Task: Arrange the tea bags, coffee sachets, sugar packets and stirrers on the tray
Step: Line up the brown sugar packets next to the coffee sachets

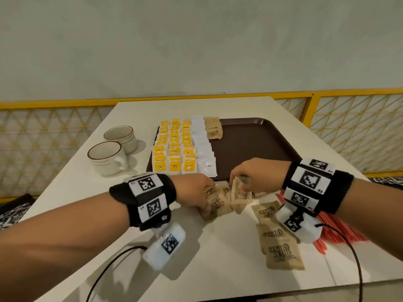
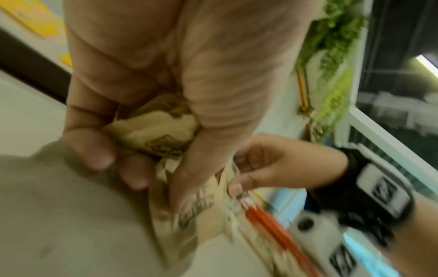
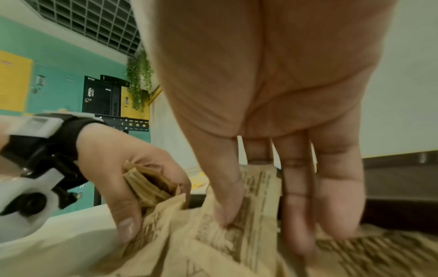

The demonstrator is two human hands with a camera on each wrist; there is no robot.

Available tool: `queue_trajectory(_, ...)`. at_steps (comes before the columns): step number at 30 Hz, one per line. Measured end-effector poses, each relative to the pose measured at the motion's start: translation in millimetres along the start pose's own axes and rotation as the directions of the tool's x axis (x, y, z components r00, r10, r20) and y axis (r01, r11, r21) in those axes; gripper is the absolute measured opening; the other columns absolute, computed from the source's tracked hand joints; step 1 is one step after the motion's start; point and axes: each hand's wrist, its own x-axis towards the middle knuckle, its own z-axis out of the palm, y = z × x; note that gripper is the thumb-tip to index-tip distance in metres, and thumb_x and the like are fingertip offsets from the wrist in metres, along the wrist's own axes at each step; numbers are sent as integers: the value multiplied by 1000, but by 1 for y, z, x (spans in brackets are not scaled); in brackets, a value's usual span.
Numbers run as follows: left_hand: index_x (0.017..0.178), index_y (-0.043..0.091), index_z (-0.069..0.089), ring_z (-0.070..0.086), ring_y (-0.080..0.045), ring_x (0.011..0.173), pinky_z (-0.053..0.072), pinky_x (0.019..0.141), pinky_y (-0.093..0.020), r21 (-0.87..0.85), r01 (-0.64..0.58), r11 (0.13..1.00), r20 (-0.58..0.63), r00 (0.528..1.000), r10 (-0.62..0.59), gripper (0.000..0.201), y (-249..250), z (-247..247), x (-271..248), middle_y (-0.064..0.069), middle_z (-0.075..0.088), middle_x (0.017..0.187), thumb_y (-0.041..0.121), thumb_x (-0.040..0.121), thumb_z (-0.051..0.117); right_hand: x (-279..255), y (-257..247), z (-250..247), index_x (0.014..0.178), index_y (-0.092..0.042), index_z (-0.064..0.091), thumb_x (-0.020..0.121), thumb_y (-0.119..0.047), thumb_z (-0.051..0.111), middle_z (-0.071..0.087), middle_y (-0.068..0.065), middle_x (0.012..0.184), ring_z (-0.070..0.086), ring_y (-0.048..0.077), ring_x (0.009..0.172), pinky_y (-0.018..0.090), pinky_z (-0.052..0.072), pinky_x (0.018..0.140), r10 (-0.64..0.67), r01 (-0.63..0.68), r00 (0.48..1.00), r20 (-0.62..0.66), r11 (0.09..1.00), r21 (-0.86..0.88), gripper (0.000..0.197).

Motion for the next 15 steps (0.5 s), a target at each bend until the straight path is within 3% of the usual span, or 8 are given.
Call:
queue_trajectory(2, 108, 15, 59, 56, -18, 73, 44, 62, -26, -210, 20, 978, 37, 999, -12, 27, -7, -8, -1, -9, 66, 97, 24, 85, 69, -4, 7, -6, 114, -32, 62, 88, -23, 65, 60, -15, 106, 60, 6, 97, 27, 51, 88, -1, 1, 1000, -1, 998, 70, 28)
queue_trajectory(4, 99, 17, 61, 58, -20, 71, 47, 62, -30, -481, 14, 877, 20, 1000, -5, 11, -12, -19, -3, -16, 68, 96, 16, 88, 65, -11, 14, -15, 104, -27, 66, 88, -23, 66, 66, -10, 99, 66, 6, 85, 29, 56, 81, 5, -4, 1000, -1, 988, 156, 17)
queue_trajectory(6, 98, 15, 63, 58, -17, 66, 47, 60, -28, -693, -36, 720, -67, 998, -15, 10, -13, -32, -3, -12, 70, 89, 9, 91, 61, -21, 20, -29, 98, -20, 67, 88, -21, 66, 68, 0, 94, 67, 7, 73, 29, 58, 69, 13, -3, 999, -39, 969, 247, 10)
queue_trajectory(8, 96, 15, 64, 55, -13, 61, 46, 54, -24, -847, -128, 516, -171, 985, -37, 12, -10, -47, -1, -2, 69, 76, 4, 91, 59, -30, 27, -46, 93, -15, 66, 90, -15, 64, 67, 3, 94, 67, 4, 69, 24, 57, 61, 44, 29, 985, -167, 911, 411, 4)
queue_trajectory(10, 92, 15, 65, 54, -14, 60, 46, 52, -24, -916, -232, 326, -263, 963, -53, 13, -5, -61, 3, -1, 66, 73, 3, 90, 59, -35, 30, -64, 90, -10, 64, 90, -5, 61, 68, 9, 94, 69, 8, 70, 20, 57, 62, 114, 163, 915, -387, 772, 614, 6)
queue_trajectory(13, 92, 13, 65, 54, -13, 59, 46, 53, -23, -928, -348, 133, -357, 933, -50, 12, 4, -78, 15, -4, 62, 72, 5, 91, 56, -31, 30, -86, 91, -8, 61, 90, 11, 51, 64, 12, 88, 66, 14, 70, 21, 57, 63, 237, 475, 727, -644, 503, 722, 22)
queue_trajectory(15, 92, 13, 63, 55, -12, 58, 48, 51, -22, -927, -373, 29, -374, 927, -37, 11, 13, -84, 25, -4, 60, 74, 7, 91, 55, -21, 25, -93, 86, -9, 61, 88, 17, 42, 62, 8, 80, 61, 14, 62, 21, 53, 55, 284, 522, 665, -691, 485, 702, 33)
